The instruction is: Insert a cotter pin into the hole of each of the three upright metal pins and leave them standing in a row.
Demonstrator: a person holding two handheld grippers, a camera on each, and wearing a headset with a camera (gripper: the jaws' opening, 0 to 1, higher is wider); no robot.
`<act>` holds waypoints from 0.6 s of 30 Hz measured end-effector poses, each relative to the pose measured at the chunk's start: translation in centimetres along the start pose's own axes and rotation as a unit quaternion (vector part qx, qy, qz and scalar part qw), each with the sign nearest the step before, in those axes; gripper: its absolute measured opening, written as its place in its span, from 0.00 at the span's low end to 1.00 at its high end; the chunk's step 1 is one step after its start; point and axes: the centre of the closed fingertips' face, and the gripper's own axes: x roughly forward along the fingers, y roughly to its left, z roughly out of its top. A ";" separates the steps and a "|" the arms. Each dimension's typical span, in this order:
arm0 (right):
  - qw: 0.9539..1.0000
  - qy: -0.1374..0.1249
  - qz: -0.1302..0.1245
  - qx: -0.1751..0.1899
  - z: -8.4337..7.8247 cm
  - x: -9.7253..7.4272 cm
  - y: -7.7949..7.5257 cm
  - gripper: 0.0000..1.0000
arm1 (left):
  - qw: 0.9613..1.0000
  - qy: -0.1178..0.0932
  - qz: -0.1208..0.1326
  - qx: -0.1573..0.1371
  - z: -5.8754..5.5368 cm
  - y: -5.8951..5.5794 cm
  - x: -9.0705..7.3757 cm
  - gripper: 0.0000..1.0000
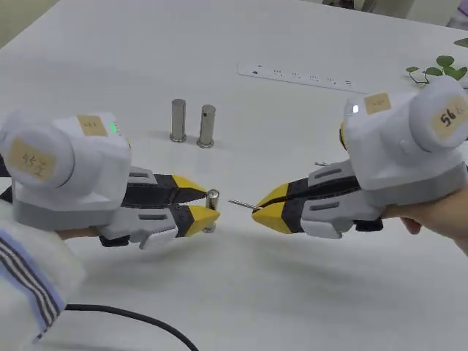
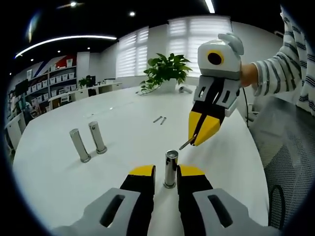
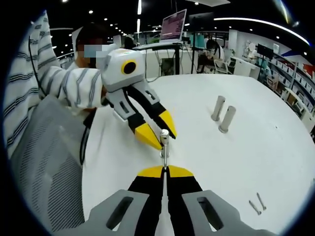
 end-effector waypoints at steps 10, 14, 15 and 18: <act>1.000 -0.003 0.002 -0.002 0.4 0.6 0.1 0.03 | 1.000 0.001 -0.012 -0.006 -0.3 -0.7 0.4 0.08; 1.000 -0.006 0.006 0.000 0.6 0.7 0.2 0.03 | 1.000 -0.004 -0.011 -0.026 -0.4 -0.6 0.4 0.08; 1.000 -0.007 0.007 -0.002 0.6 0.7 0.2 0.03 | 1.000 -0.005 -0.011 -0.022 -0.3 -0.6 0.4 0.08; 1.000 -0.006 0.008 -0.005 0.7 0.8 0.3 0.03 | 1.000 -0.003 -0.013 -0.018 -0.4 -0.6 0.4 0.08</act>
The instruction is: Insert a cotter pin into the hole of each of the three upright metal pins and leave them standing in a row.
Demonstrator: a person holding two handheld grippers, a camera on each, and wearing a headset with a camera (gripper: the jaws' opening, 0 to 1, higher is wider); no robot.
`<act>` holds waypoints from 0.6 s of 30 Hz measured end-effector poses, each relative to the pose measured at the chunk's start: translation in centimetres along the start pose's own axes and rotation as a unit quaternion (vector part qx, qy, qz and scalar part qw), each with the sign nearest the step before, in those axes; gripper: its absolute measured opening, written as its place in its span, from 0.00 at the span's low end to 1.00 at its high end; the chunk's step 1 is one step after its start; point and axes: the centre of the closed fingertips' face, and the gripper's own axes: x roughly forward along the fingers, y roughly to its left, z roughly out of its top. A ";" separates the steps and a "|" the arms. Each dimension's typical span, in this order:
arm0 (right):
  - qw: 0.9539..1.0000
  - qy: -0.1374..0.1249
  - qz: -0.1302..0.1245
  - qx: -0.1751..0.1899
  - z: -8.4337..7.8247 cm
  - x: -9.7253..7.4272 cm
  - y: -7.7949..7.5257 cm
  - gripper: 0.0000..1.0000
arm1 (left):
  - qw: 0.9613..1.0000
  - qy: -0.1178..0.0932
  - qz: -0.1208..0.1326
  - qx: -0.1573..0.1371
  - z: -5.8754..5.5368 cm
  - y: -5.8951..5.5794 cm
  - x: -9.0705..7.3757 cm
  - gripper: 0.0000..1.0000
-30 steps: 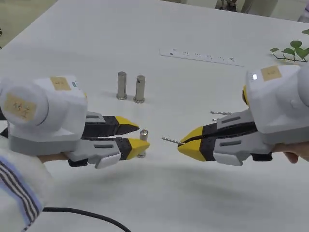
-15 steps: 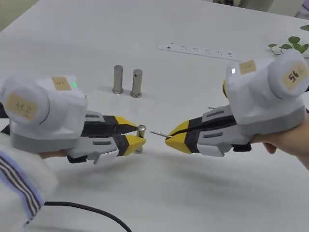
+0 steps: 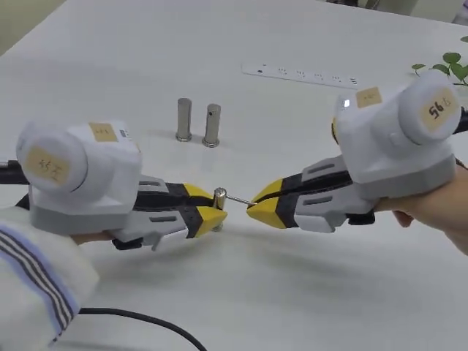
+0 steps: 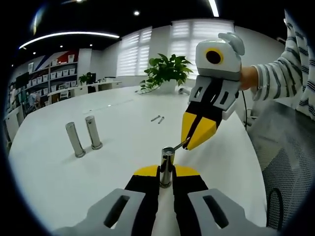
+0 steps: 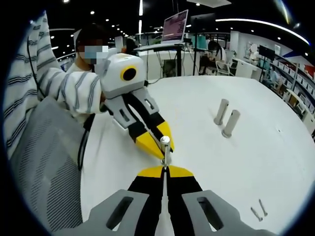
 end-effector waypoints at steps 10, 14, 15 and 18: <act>1.000 0.003 0.000 0.000 0.2 0.3 -0.1 0.03 | 1.000 -0.012 0.006 -0.014 0.0 0.1 -0.1 0.07; 1.000 0.002 -0.001 0.003 0.4 0.4 0.0 0.03 | 1.000 -0.014 0.007 -0.013 0.0 -0.1 -0.2 0.07; 1.000 0.004 -0.002 0.001 0.5 0.5 0.1 0.03 | 1.000 -0.011 0.007 -0.008 0.0 -0.1 -0.3 0.07; 1.000 0.005 -0.003 0.001 0.5 0.5 0.1 0.03 | 1.000 -0.003 0.007 0.005 0.0 -0.2 -0.3 0.07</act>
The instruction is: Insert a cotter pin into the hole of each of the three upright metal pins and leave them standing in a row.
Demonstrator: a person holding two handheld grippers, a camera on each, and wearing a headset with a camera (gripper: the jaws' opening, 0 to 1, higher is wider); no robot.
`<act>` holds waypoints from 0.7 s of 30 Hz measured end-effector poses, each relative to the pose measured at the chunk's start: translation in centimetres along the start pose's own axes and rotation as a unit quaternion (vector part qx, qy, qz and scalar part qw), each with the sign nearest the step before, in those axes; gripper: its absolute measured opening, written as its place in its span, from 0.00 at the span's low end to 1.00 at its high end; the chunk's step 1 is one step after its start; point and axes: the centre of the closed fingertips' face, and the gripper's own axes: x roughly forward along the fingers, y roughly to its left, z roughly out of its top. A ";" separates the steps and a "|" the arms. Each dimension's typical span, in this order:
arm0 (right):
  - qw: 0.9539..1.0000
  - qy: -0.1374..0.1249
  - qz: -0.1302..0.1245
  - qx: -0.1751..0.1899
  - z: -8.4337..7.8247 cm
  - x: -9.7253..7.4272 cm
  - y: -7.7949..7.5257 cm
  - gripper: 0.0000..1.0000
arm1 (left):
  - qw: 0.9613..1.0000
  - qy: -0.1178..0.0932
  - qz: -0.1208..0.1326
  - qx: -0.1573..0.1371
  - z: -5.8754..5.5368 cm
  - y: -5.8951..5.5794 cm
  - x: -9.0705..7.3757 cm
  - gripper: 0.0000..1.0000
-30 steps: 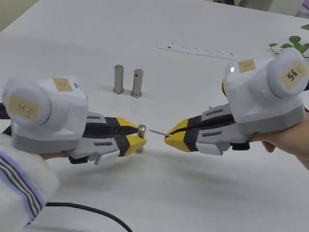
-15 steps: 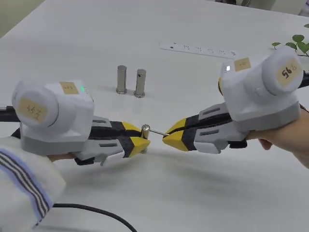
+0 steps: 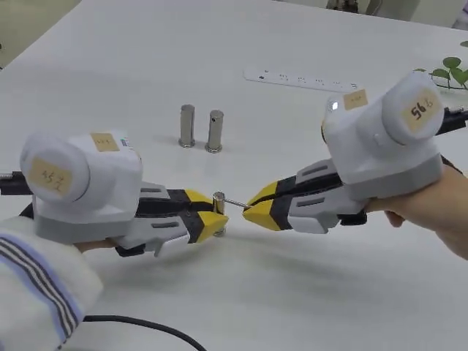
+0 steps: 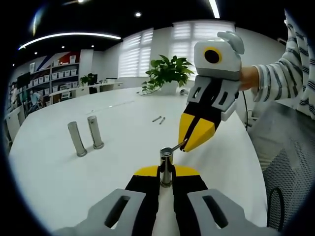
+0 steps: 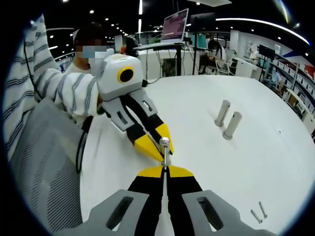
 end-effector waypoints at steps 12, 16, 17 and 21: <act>1.000 0.011 -0.016 0.010 -0.5 -0.6 0.2 0.03 | 1.000 0.009 0.003 0.007 0.0 -0.5 0.3 0.07; 1.000 0.015 -0.023 0.014 -0.7 -0.6 0.3 0.03 | 1.000 0.009 0.006 0.014 0.0 -0.5 0.3 0.07; 1.000 0.013 -0.023 0.015 -0.7 -0.6 0.3 0.03 | 1.000 0.010 0.007 0.015 0.0 -0.5 0.3 0.07; 0.999 0.012 -0.026 0.020 -0.6 -0.3 0.2 0.03 | 1.000 0.014 0.005 0.027 -0.1 -0.6 0.3 0.07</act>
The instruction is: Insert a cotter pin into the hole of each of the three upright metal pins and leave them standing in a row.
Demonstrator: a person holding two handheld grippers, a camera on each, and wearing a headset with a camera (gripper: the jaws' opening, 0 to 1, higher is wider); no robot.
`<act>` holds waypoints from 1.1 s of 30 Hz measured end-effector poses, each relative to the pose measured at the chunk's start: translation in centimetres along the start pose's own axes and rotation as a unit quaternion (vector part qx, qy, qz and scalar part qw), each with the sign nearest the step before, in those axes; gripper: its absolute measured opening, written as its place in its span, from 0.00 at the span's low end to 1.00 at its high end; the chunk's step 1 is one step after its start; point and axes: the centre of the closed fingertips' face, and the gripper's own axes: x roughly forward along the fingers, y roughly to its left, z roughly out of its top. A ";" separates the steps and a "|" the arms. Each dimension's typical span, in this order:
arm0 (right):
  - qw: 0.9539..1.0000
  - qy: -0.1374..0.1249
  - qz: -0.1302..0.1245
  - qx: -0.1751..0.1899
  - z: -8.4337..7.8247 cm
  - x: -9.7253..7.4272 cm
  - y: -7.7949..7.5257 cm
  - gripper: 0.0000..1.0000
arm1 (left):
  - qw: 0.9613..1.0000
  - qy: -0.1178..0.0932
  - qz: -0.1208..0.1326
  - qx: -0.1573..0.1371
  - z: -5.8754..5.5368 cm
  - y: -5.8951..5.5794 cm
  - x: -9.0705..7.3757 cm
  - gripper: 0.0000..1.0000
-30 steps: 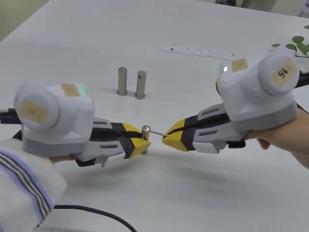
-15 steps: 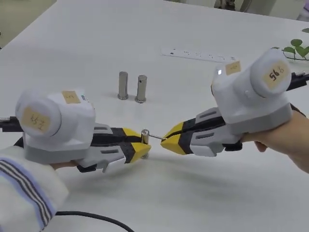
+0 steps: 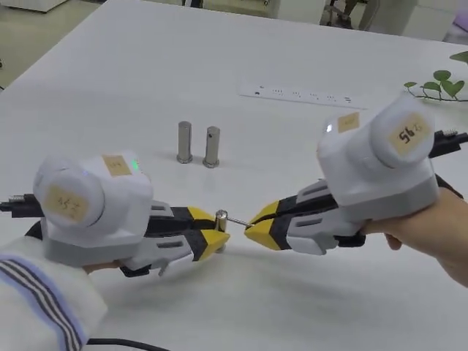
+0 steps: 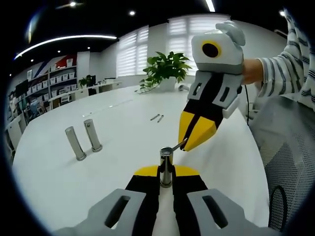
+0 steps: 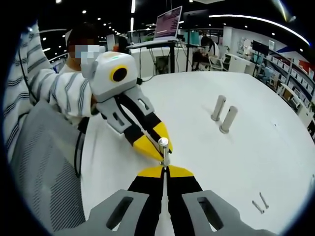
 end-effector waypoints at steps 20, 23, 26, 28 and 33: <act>1.000 -0.009 -0.006 -0.007 0.7 1.1 -0.3 0.11 | 1.000 -0.011 0.003 -0.018 0.0 0.2 0.4 0.07; 1.000 -0.008 -0.012 -0.018 0.5 0.6 -0.4 0.12 | 1.000 -0.015 0.004 -0.020 0.0 0.2 0.5 0.07; 1.000 -0.006 -0.009 -0.010 0.4 0.2 -0.5 0.12 | 1.000 -0.018 0.003 -0.023 0.0 0.2 0.5 0.07; 1.000 -0.002 -0.012 -0.012 0.2 0.0 -0.7 0.10 | 1.000 -0.019 0.003 -0.022 0.1 0.1 0.5 0.07; 1.000 -0.006 -0.012 -0.006 0.4 -0.4 -1.0 0.03 | 1.000 -0.020 0.003 -0.022 0.1 0.1 0.6 0.07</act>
